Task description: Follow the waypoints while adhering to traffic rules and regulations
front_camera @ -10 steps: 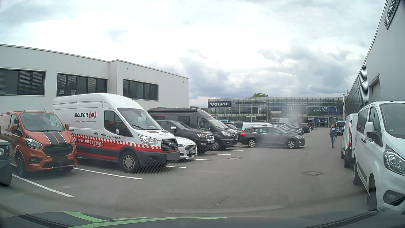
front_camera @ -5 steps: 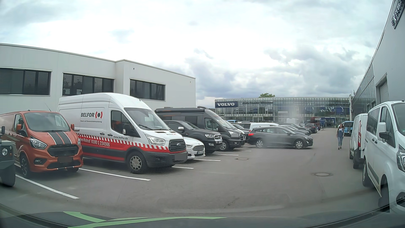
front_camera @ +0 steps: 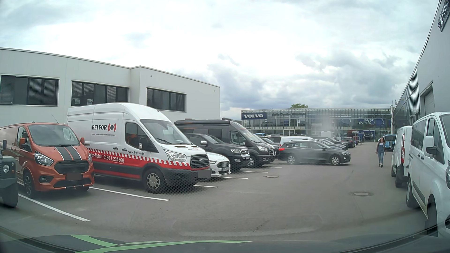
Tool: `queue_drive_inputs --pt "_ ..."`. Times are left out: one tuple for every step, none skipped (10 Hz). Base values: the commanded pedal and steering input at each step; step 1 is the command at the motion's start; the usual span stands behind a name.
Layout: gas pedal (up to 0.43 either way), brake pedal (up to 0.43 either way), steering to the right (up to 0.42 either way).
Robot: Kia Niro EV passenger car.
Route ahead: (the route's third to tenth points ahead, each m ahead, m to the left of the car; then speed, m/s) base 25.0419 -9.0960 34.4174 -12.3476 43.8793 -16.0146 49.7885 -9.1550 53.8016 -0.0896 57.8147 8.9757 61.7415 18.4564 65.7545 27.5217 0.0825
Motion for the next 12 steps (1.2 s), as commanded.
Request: queue_drive_inputs --pt "0.000 0.226 -0.618" --pt "0.000 0.244 -0.621" --pt "0.000 0.287 -0.621" --pt "0.000 0.305 -0.621" --pt "0.000 0.311 -0.621" --pt "0.000 0.317 -0.621" --pt "0.000 0.323 -0.620" --pt "0.000 0.329 -0.619" --pt "0.000 0.335 -0.619" --pt "0.000 0.335 -0.619" --pt "0.000 0.372 -0.618" --pt "0.000 0.427 -0.615"
